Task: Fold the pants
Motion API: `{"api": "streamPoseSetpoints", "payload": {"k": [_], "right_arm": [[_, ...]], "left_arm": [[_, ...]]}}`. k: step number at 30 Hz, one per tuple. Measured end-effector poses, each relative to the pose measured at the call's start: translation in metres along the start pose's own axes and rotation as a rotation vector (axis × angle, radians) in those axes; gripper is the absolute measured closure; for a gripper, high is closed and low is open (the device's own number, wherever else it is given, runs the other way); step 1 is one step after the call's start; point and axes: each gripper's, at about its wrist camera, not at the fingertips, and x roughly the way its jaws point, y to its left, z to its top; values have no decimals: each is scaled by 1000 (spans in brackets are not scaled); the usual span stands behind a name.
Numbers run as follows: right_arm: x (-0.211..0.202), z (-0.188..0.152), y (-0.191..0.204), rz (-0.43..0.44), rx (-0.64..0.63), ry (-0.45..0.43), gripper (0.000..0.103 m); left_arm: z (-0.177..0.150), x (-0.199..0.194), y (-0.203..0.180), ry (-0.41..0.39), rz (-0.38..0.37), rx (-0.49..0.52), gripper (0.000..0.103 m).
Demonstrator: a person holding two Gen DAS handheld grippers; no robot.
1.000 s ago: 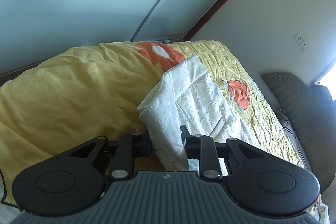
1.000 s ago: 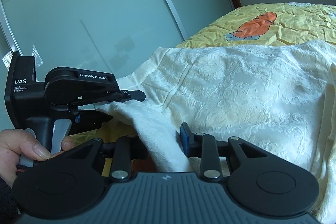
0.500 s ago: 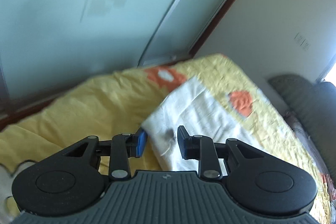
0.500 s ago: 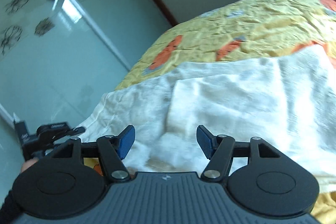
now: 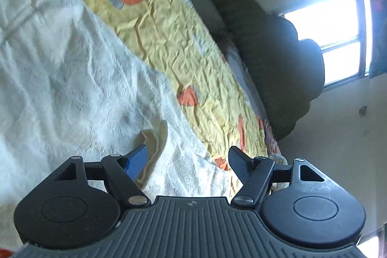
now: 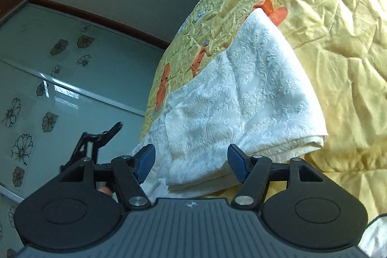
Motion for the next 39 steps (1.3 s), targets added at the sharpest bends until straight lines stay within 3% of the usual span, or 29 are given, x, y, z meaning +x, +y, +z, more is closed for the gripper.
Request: {"api": "streamPoseSetpoints", "payload": {"k": [3, 6, 7, 8, 9, 10, 13, 16, 21, 22, 25, 29, 32, 35, 36, 37, 39], "right_arm": [[-17, 1, -4, -4, 1, -20, 37], [-28, 4, -8, -3, 11, -43, 32], [-31, 5, -10, -7, 16, -49, 32], [-34, 6, -13, -10, 28, -57, 32], [-37, 6, -16, -7, 45, -63, 32], [-39, 7, -20, -1, 65, -67, 32], [-42, 7, -27, 26, 113, -75, 32], [-42, 7, -34, 49, 164, -62, 32], [-22, 8, -38, -13, 173, -2, 31], [-19, 8, -40, -23, 176, 3, 31], [-15, 9, -44, -36, 210, 2, 31], [-17, 10, -54, 12, 290, -37, 31], [-12, 8, -67, 31, 382, -58, 32], [-9, 7, -68, 30, 420, -95, 36], [-8, 7, -67, 18, 412, -92, 44], [-5, 7, -65, 10, 400, -86, 60], [-5, 7, -62, 0, 383, -82, 71]], "left_arm": [[3, 31, -1, 48, 106, 52, 31], [5, 53, -1, 65, 145, 105, 39], [5, 57, -3, 59, 154, 120, 49], [6, 62, -5, 66, 158, 149, 67], [5, 64, -8, 65, 172, 174, 76], [4, 65, -12, 52, 186, 208, 95], [-8, 55, -33, -27, 195, 354, 95], [-13, 45, -46, -81, 195, 430, 95], [-14, 64, -19, -19, 276, 388, 94], [-14, 64, -15, -7, 278, 383, 77], [-15, 56, -14, -18, 267, 362, 71], [-30, 27, -22, -65, 302, 409, 35], [-47, 5, -20, -63, 290, 386, 34], [-68, -5, -13, -30, 258, 340, 34], [-75, -5, -12, -8, 253, 332, 34], [-80, -4, -11, 5, 250, 332, 34], [-88, 0, -13, -1, 263, 376, 35]]}}
